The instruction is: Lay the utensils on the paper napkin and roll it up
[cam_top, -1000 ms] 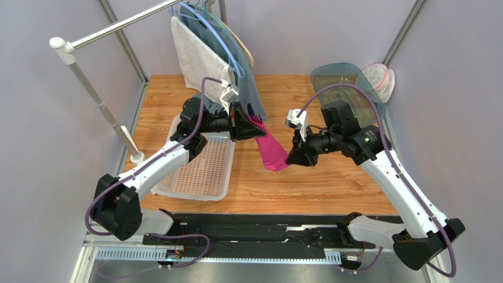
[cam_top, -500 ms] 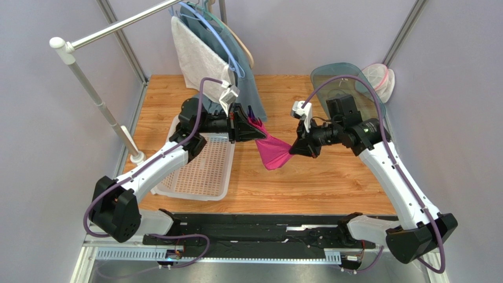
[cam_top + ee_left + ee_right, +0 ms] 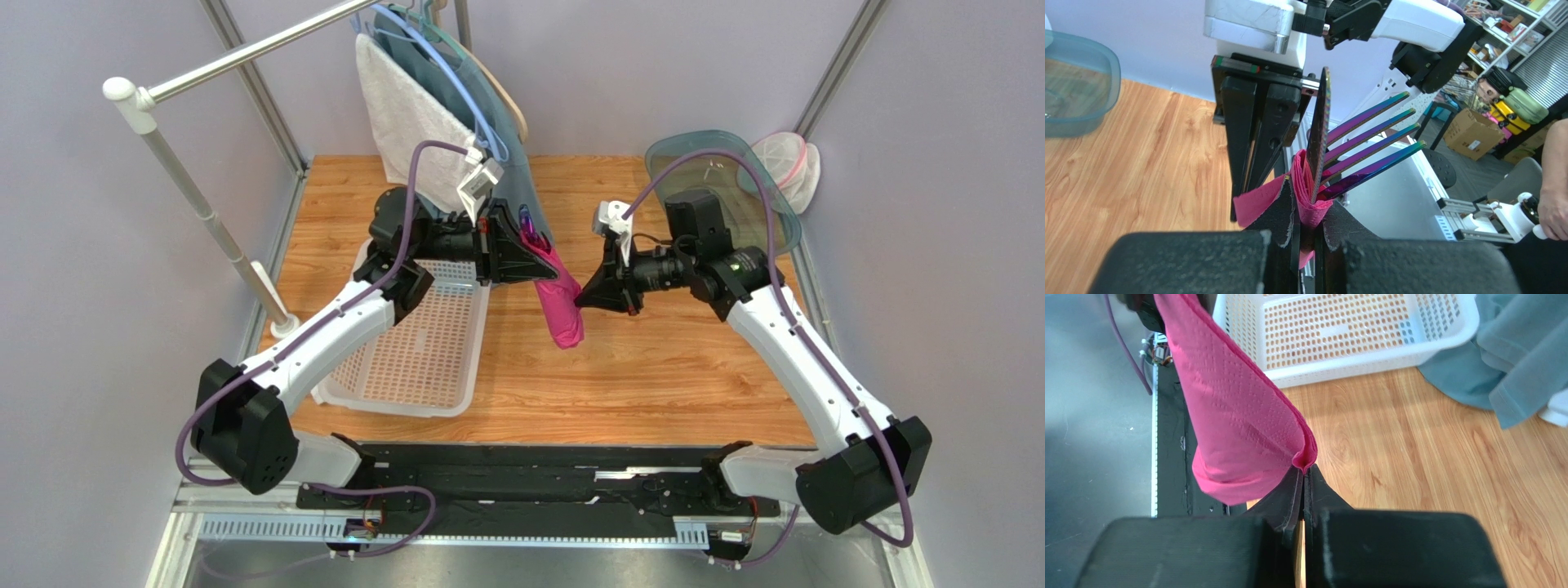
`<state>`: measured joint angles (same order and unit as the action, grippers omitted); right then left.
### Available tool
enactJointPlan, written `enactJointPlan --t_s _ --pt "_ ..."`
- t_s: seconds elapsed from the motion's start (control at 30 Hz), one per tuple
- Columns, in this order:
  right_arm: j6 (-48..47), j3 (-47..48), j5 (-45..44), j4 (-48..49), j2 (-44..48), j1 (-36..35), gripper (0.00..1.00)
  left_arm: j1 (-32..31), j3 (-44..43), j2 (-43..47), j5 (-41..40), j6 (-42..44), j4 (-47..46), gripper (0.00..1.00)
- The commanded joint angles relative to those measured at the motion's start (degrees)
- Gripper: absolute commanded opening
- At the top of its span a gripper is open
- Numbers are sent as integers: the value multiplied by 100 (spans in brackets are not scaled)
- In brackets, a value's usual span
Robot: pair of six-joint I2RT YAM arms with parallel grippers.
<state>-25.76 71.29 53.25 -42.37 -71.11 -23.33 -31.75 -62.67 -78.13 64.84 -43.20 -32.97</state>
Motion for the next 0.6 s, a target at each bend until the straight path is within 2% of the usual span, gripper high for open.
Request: enactJointPlan --t_s 0.0,0.27,0.4,0.5,0.57 --pt "211 -115 159 975 -201 -180 0 -104 -395 43 249 -276 -587 0" --pt "782 -352 501 1827 -377 -549 0 -104 -500 -132 126 -443 -895 0" --pt "1063 -379 458 1934 -395 -611 2 -104 -456 -168 38 -391 -931 0" --pt "1090 -213 90 1636 -386 -463 9 -42 -333 -115 -313 -129 -554 0" --pt "1187 -124 -313 1417 -368 -304 10 54 -342 -97 -785 47 86 0"
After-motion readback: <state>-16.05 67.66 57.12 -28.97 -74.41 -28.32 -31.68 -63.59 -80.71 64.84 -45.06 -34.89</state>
